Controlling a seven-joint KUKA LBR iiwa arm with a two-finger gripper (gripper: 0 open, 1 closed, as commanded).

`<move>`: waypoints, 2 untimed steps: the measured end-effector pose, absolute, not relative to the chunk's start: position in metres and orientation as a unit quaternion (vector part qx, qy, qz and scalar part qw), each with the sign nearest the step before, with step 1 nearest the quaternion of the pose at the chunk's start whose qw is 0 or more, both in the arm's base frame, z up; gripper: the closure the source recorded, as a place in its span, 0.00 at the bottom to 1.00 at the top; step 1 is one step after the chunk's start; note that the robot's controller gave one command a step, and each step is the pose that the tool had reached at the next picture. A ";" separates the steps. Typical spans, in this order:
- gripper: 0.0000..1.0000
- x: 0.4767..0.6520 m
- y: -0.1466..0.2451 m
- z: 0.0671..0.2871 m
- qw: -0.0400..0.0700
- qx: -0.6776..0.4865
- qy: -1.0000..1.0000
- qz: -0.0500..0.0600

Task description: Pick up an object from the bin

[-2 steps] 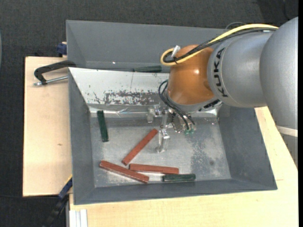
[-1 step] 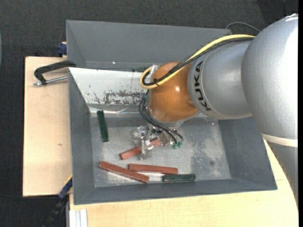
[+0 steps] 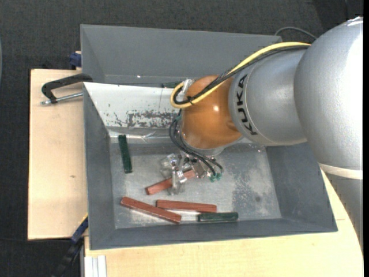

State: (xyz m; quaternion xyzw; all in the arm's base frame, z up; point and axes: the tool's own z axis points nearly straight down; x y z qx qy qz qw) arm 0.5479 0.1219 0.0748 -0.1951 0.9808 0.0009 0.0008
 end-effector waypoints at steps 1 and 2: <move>1.00 0.535 0.132 0.179 0.002 -0.185 0.983 0.001; 1.00 0.535 0.132 0.179 0.002 -0.185 0.983 0.001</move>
Offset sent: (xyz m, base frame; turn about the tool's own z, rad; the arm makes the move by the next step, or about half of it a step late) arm 0.0000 0.0000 0.0000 0.0000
